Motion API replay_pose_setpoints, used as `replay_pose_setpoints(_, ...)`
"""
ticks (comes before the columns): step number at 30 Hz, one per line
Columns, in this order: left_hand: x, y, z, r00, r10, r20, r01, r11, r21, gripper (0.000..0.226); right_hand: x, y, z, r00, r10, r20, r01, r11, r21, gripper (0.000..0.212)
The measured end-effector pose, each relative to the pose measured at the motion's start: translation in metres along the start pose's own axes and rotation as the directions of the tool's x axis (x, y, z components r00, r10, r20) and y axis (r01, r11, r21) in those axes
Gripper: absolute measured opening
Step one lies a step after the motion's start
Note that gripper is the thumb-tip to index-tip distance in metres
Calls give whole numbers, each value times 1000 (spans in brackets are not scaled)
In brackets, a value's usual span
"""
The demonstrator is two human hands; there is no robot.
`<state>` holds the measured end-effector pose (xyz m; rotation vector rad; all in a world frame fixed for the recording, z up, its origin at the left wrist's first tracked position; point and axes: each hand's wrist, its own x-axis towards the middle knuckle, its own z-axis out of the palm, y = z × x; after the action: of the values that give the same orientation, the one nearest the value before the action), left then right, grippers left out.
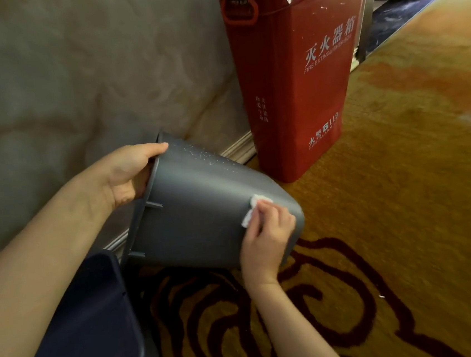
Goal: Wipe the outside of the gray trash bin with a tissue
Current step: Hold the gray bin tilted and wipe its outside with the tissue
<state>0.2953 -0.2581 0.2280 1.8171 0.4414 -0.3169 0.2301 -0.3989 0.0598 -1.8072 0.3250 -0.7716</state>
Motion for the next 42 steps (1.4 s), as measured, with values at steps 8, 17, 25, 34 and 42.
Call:
replay_pose_setpoints(8, 1, -16, -30, 993, -112, 43, 111, 994, 11, 23, -6, -66, 21, 904, -371, 212, 346, 927, 148, 14)
replay_pose_setpoints(17, -4, -21, -34, 974, -191, 125, 183, 981, 67, 28, 39, 26, -4, 947, 167, 273, -92, 959, -267, 17)
replay_pose_setpoints(25, 4, -24, -21, 997, -72, 20, 71, 996, 46, 27, 35, 44, -12, 930, 290, 225, -181, 896, -405, 20)
replay_pose_setpoints(34, 1, -23, -12, 993, 8, 114, -19, 995, 98, 24, -1, -76, 27, 906, -217, 365, 183, 975, 126, 17)
replay_pose_setpoints(42, 4, -23, -6, 991, 54, 120, -70, 988, 134, 19, 32, -34, 28, 912, -242, 330, 202, 968, 152, 19)
